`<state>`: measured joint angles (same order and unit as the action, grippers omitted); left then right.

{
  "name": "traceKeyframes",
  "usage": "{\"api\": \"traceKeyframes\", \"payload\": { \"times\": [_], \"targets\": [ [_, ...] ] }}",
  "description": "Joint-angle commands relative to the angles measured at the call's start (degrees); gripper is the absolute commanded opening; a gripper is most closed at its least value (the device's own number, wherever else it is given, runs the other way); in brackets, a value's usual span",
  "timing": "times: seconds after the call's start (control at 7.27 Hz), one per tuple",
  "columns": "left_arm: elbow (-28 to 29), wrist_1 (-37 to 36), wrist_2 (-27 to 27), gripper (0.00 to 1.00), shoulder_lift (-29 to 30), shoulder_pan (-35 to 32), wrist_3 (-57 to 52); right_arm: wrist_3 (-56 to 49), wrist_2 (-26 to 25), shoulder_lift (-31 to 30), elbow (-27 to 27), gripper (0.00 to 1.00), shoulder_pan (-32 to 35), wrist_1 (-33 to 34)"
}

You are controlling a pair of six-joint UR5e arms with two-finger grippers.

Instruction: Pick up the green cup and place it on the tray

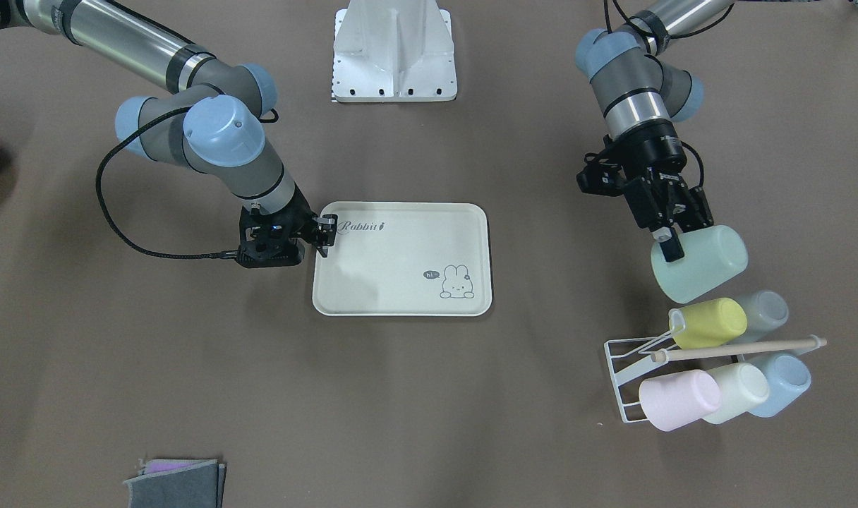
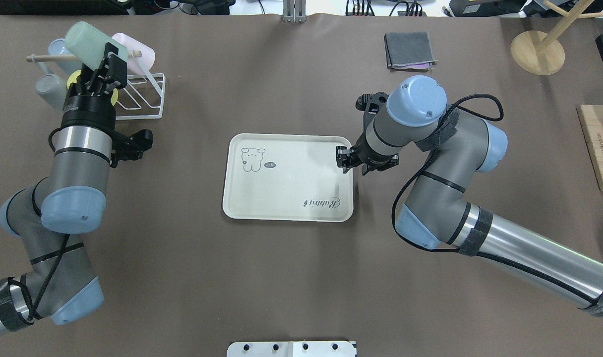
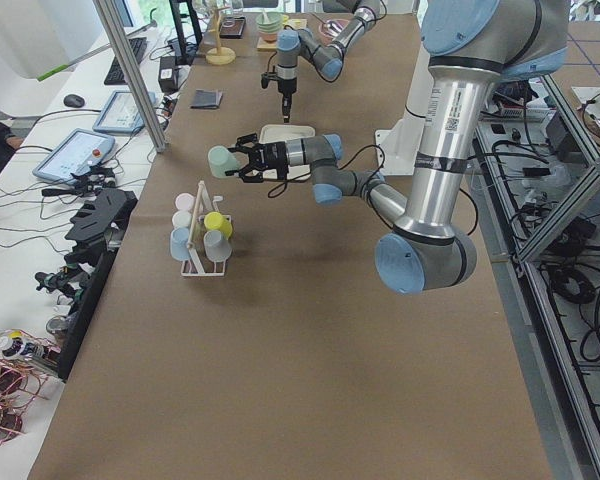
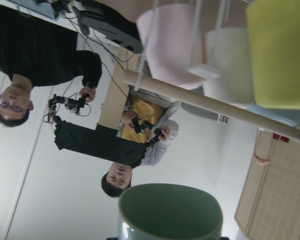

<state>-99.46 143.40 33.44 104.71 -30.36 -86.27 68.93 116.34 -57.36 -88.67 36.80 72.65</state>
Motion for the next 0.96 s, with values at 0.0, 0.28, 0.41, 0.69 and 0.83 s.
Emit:
{"api": "traceKeyframes", "payload": {
  "times": [0.0,0.28,0.41,0.69,0.83],
  "targets": [
    [0.06,3.38,14.56,0.0,4.08,-0.05,24.16,-0.99,0.12,-0.12,-0.1,0.86,0.55,0.73],
    [3.54,4.07,37.19,0.0,7.76,-0.14,65.74,-7.29,3.17,-2.22,-0.1,1.0,4.14,1.0],
    [6.27,7.21,44.45,0.0,11.01,-0.14,75.28,-11.32,5.72,-4.23,-0.19,1.0,6.59,1.26],
    [10.93,17.12,54.9,0.0,13.66,-0.22,93.71,-23.78,6.88,-5.05,-0.89,1.0,11.87,9.65],
    [15.91,24.13,58.98,0.0,15.85,-0.05,100.18,-28.11,6.97,-5.48,-0.81,1.0,14.33,11.96]
  ]
}}
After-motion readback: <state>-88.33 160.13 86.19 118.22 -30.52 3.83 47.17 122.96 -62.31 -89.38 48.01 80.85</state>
